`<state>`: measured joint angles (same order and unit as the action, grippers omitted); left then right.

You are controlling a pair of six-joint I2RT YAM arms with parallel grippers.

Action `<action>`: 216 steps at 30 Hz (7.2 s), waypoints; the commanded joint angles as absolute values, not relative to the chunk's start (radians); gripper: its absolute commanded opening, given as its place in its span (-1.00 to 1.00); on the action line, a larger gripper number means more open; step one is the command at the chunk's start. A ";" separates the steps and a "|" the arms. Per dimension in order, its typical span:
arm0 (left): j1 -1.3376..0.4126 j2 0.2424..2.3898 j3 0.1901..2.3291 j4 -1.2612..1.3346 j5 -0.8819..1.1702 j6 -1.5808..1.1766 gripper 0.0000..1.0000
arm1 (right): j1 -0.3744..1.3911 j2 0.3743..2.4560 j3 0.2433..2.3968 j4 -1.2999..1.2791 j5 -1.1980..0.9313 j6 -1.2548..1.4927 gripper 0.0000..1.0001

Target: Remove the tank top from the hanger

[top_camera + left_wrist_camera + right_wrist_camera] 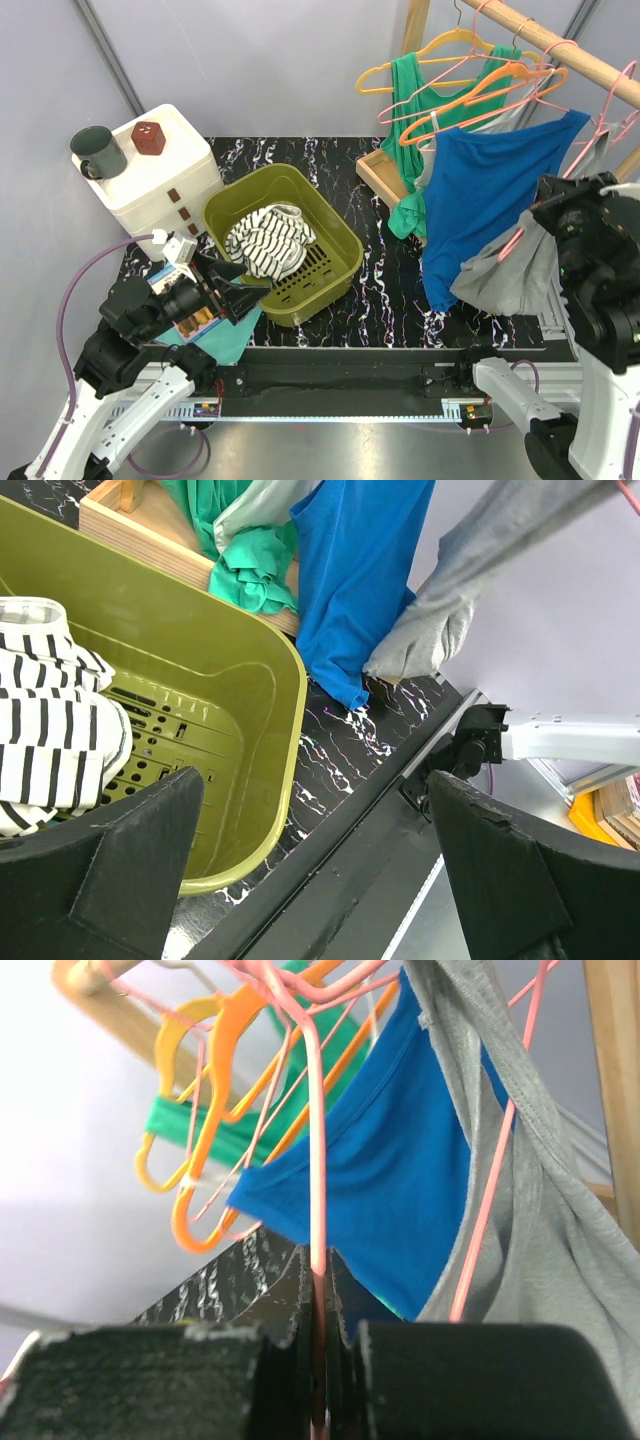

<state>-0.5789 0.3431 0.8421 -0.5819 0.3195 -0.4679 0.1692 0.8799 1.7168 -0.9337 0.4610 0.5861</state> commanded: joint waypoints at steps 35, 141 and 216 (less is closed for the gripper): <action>-0.859 0.736 0.903 -0.031 0.274 -0.503 0.95 | 0.166 0.532 1.109 -0.654 -0.945 0.621 -1.00; -0.864 1.419 1.396 -0.118 0.387 -0.457 -1.00 | 0.370 1.080 1.310 0.085 -0.627 0.345 -1.00; -1.037 1.396 1.302 -0.206 0.341 -0.393 -1.00 | 0.342 0.985 1.647 -0.675 1.077 0.675 -1.00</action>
<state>-1.0260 1.4456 1.2987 -0.2276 0.3561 -0.4133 0.3622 0.9794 1.6447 -0.7216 0.9901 0.6449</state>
